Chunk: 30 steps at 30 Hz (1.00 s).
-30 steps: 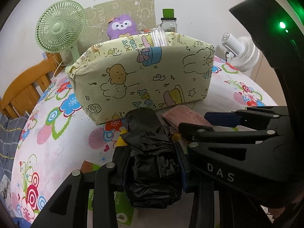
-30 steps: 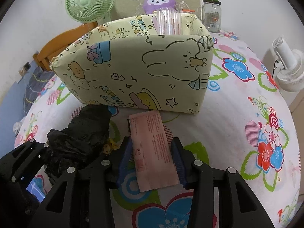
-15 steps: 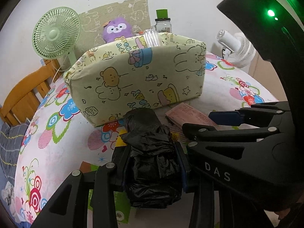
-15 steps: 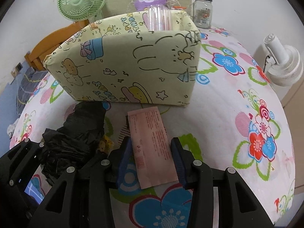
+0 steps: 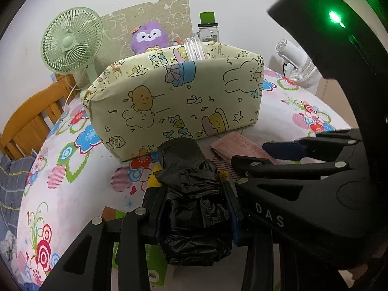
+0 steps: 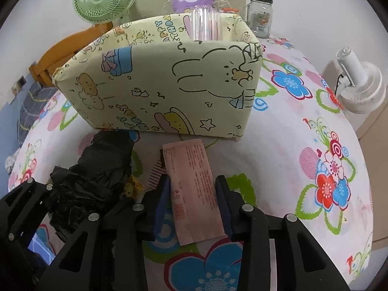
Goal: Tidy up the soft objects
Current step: 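Lift the pink packet with right tool while left tool lifts the black bag, then carry the pink packet and black bag up over the fabric box with both tools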
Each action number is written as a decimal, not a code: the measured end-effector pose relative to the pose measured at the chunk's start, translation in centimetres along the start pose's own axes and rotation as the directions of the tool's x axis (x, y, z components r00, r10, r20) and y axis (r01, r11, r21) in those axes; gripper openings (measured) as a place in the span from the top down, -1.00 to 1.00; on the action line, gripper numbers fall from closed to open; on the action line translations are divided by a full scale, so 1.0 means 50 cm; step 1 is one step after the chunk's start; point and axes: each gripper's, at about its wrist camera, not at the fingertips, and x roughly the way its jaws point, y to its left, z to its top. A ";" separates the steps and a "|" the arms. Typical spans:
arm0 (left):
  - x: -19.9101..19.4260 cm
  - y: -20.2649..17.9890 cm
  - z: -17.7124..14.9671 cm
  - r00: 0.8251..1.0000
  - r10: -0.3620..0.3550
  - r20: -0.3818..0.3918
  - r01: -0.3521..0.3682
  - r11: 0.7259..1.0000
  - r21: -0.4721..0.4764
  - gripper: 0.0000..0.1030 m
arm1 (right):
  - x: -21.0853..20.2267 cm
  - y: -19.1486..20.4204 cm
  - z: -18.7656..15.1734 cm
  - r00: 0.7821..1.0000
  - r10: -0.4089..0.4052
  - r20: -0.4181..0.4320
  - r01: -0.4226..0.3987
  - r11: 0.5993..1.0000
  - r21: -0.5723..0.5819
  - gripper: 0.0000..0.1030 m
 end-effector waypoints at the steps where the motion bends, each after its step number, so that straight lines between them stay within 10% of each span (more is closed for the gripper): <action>1: -0.001 0.002 0.000 1.000 -0.009 -0.001 0.009 1.000 -0.008 0.22 | -0.001 -0.001 0.000 1.000 0.005 0.001 -0.005 1.000 0.006 0.25; 30: -0.118 0.001 0.046 0.989 -0.035 0.144 0.039 0.999 -0.027 0.24 | -0.167 0.012 0.012 0.985 -0.032 0.172 0.031 0.999 0.010 0.25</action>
